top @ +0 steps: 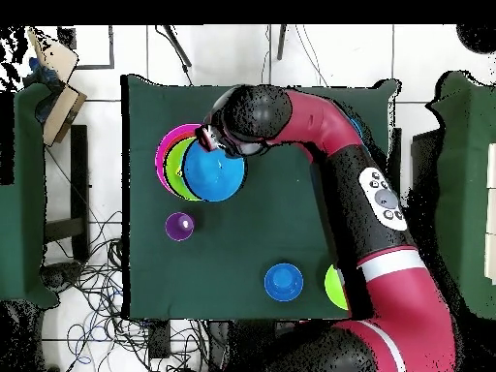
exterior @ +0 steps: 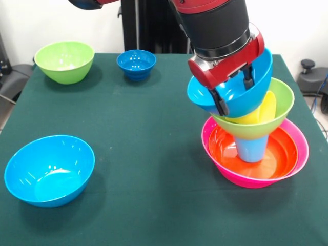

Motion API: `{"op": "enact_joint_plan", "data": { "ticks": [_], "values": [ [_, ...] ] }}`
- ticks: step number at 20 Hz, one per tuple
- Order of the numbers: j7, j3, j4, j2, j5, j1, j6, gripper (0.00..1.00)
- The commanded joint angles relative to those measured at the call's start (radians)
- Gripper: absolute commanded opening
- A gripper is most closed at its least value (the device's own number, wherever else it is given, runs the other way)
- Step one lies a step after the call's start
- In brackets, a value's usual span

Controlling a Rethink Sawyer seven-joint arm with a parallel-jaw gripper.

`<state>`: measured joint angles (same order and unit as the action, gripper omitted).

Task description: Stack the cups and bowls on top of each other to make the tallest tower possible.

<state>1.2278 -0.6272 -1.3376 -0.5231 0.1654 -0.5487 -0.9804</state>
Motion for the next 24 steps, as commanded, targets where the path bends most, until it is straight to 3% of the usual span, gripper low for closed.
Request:
{"op": "enact_joint_plan", "data": {
  "ticks": [1,11,24],
  "values": [
    [0.107,0.057,0.014,-0.024,0.003,0.039,-0.099,1.00],
    [0.107,0.057,-0.023,-0.079,-0.011,0.025,-0.126,1.00],
    [0.116,0.071,0.039,-0.042,0.000,0.047,-0.134,1.00]
  ]
}}
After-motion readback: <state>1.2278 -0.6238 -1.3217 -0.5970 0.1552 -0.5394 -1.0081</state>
